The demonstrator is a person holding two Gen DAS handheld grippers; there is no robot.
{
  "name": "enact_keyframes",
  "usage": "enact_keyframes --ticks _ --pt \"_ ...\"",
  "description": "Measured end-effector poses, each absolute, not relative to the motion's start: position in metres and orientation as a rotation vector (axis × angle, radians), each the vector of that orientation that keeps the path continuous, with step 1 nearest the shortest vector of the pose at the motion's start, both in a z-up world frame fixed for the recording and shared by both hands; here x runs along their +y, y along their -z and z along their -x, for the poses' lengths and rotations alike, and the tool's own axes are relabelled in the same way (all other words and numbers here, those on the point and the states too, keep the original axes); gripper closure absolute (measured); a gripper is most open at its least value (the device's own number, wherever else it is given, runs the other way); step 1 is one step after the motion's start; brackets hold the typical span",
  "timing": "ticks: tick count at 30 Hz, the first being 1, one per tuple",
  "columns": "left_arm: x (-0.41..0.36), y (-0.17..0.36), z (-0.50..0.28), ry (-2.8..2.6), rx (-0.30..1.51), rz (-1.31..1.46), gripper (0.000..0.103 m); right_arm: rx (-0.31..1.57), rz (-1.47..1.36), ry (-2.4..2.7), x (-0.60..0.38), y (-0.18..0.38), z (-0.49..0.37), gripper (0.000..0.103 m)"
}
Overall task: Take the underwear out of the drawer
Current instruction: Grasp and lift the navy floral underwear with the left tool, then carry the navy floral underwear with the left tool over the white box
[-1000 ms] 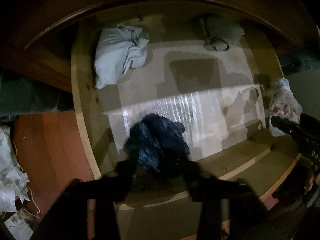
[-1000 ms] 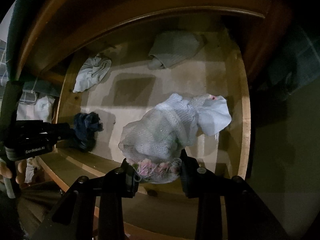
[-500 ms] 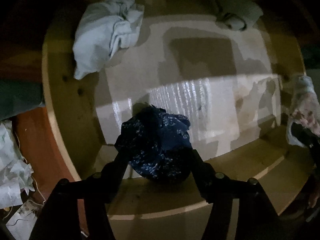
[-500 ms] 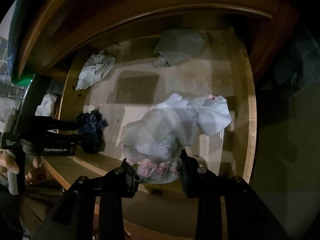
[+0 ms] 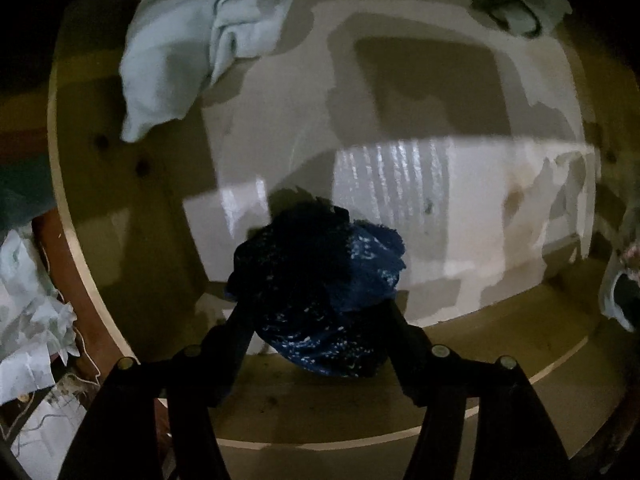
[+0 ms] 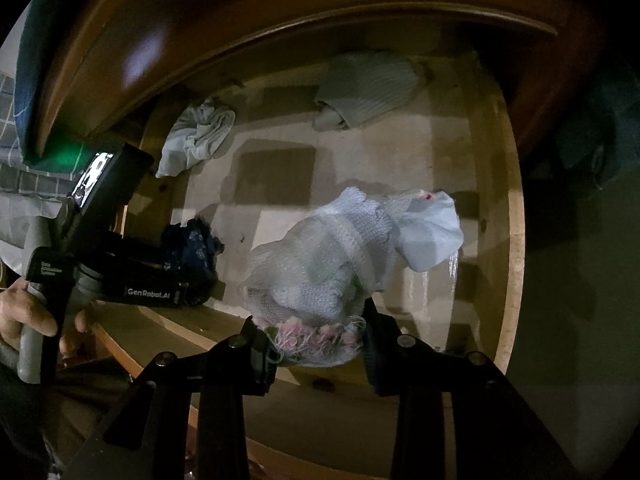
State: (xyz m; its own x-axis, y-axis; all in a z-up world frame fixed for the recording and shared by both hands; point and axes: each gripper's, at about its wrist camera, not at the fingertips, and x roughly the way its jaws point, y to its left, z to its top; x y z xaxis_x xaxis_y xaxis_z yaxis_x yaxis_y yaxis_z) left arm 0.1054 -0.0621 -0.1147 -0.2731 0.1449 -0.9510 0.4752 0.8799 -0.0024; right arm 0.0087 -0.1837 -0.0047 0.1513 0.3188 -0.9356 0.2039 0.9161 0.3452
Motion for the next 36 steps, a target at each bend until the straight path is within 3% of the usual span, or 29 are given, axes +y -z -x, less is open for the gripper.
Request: enact_keyframes --ticks 1,6,10,36 --pt "-0.062 0.114 -0.105 0.334 1.835 -0.465 0.049 1.433 -0.440 -0.088 -0.183 0.005 -0.008 0.070" --pt "-0.051 0.106 -0.095 0.333 1.777 -0.478 0.072 1.432 -0.436 -0.086 -0.182 0.005 -0.008 0.070" --pt "-0.050 0.094 -0.085 0.344 1.727 -0.498 0.082 1.427 -0.438 -0.083 -0.182 0.004 -0.007 0.070" --pt "0.002 -0.071 -0.059 0.505 1.418 -0.346 0.083 1.410 -0.396 -0.046 -0.181 0.003 -0.009 0.071"
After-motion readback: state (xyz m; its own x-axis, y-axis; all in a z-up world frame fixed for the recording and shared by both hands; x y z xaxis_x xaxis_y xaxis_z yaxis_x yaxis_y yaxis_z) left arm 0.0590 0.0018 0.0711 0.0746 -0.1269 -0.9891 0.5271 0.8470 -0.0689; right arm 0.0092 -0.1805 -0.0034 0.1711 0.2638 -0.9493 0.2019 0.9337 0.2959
